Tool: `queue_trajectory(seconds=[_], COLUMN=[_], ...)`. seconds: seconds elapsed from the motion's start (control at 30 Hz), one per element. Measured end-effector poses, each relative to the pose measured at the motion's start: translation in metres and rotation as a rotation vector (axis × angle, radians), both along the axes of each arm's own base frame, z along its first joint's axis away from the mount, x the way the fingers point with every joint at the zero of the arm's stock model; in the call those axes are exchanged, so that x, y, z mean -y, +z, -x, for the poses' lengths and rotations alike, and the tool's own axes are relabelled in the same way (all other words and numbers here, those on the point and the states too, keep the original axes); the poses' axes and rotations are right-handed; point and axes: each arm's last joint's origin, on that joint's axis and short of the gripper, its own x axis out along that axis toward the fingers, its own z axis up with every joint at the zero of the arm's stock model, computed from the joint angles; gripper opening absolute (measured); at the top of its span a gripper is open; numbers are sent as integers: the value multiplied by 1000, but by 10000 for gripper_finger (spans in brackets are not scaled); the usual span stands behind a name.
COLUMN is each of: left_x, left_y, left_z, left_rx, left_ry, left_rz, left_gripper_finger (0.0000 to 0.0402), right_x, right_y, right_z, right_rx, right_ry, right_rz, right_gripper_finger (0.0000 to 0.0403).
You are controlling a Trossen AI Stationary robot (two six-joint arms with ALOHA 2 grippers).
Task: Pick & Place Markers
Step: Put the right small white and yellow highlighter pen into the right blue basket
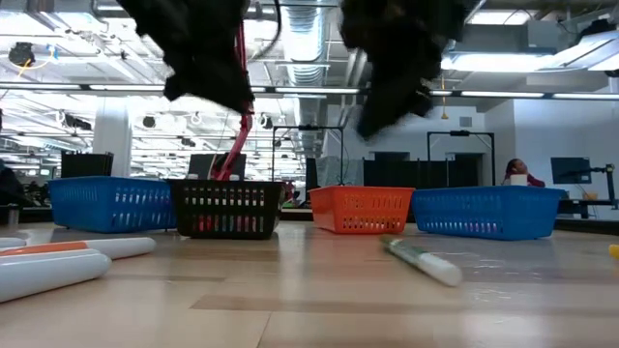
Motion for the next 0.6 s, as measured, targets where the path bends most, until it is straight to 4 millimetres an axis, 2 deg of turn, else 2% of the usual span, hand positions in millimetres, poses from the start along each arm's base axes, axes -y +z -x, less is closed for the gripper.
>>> queue_trajectory(seconds=[0.1,0.23,0.3,0.5,0.6], left_x=[1,-3,-5,-10,-10], left_y=[10,13,13,-1,-6], left_z=[10,19,20,27,27], left_rx=[42,54,67,35,27], left_ry=[-45,-54,-49,-36,-33], left_rz=[-36,-90,-101,-110,-113], left_gripper_finger=[125,122,122,121,121], right_x=[-18,-34,-38,-47,-53], right_y=[-22,-45,-44,-21,-27], right_z=[-3,-1,2,9,18], right_rx=[-64,-164,-203,-268,-335], right_ry=[-91,-169,-207,-345,-452], right_rz=[-72,-96,-102,-130,-126], right_gripper_finger=[142,141,141,141,142])
